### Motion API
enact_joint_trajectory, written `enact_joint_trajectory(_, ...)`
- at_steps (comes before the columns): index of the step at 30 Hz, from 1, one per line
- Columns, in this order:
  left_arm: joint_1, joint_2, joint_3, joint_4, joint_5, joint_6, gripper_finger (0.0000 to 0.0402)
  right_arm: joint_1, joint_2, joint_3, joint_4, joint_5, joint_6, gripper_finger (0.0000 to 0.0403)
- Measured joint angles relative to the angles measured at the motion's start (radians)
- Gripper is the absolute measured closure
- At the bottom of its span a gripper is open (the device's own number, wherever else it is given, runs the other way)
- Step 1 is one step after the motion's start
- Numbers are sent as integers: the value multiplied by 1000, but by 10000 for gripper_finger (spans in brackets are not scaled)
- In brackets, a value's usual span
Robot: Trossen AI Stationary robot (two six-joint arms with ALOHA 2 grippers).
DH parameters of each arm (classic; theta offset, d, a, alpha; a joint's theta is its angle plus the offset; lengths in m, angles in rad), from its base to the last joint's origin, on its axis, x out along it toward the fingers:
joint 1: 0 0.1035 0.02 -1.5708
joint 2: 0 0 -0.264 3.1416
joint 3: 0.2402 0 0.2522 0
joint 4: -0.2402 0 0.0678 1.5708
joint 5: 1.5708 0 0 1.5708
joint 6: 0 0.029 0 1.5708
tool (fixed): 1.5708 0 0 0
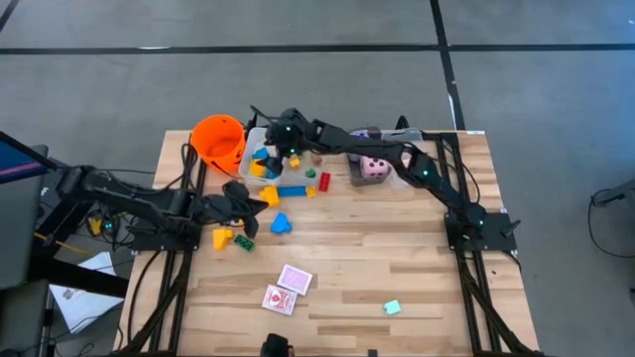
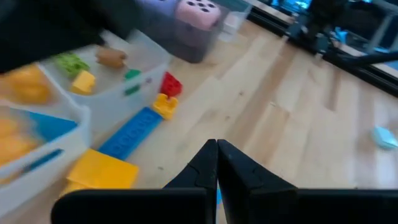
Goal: Pick & Place Toys
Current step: Put the large yellow game piece into the white bin, then put the small light blue game piece into the left transparent bin
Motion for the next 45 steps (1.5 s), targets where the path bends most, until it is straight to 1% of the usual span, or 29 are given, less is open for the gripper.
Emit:
enact_joint_trajectory(1, -16, 0, 0, 0, 0, -6, 401, -6, 10, 30, -51, 0, 5, 13)
enact_joint_trajectory(3, -45, 0, 0, 0, 0, -7, 401, -17, 24, 71, -108, 1, 8, 16)
enact_joint_trajectory(6, -81, 0, 0, 0, -1, -16, 401, -17, 11, 75, -215, 12, -15, 27)
enact_joint_trajectory(8, -99, 0, 0, 0, -1, -39, 401, 5, -11, 73, -310, 50, -46, 29)
enact_joint_trajectory(11, -117, 0, 0, 1, -1, -60, 401, 63, -56, 74, -429, 149, -100, 29)
enact_joint_trajectory(15, -138, 0, 0, 9, -1, -63, 401, 169, -122, 75, -579, 331, -155, 27)
enact_joint_trajectory(18, -153, 0, 0, 14, -1, -63, 401, 261, -177, 74, -651, 466, -168, 26)
enact_joint_trajectory(20, -161, 0, 1, 24, -1, -63, 401, 318, -221, 74, -703, 537, -167, 26)
enact_joint_trajectory(24, -166, 0, 1, 36, -1, -63, 401, 410, -297, 75, -801, 638, -131, 26)
enact_joint_trajectory(27, -166, 0, 1, 36, -1, -63, 401, 463, -342, 75, -904, 702, -65, 26)
enact_joint_trajectory(29, -165, 0, 1, 37, -1, -55, 401, 497, -369, 60, -966, 763, -6, 26)
enact_joint_trajectory(31, -165, 0, 1, 47, -1, -47, 401, 531, -404, 4, -1021, 849, 56, 26)
enact_joint_trajectory(33, -165, 0, 1, 68, -1, -23, 401, 564, -443, -81, -1045, 926, 124, 26)
enact_joint_trajectory(36, -162, 0, 1, 126, -1, 38, 401, 615, -526, -258, -1035, 1008, 221, 26)
enact_joint_trajectory(38, -162, 0, 1, 178, -1, 84, 401, 653, -592, -401, -993, 1052, 278, 26)
enact_joint_trajectory(41, -161, 0, 1, 257, -2, 155, 401, 704, -695, -619, -885, 1066, 354, 26)
enact_joint_trajectory(45, -161, 0, 1, 352, -2, 250, 401, 756, -841, -888, -671, 1046, 421, 26)
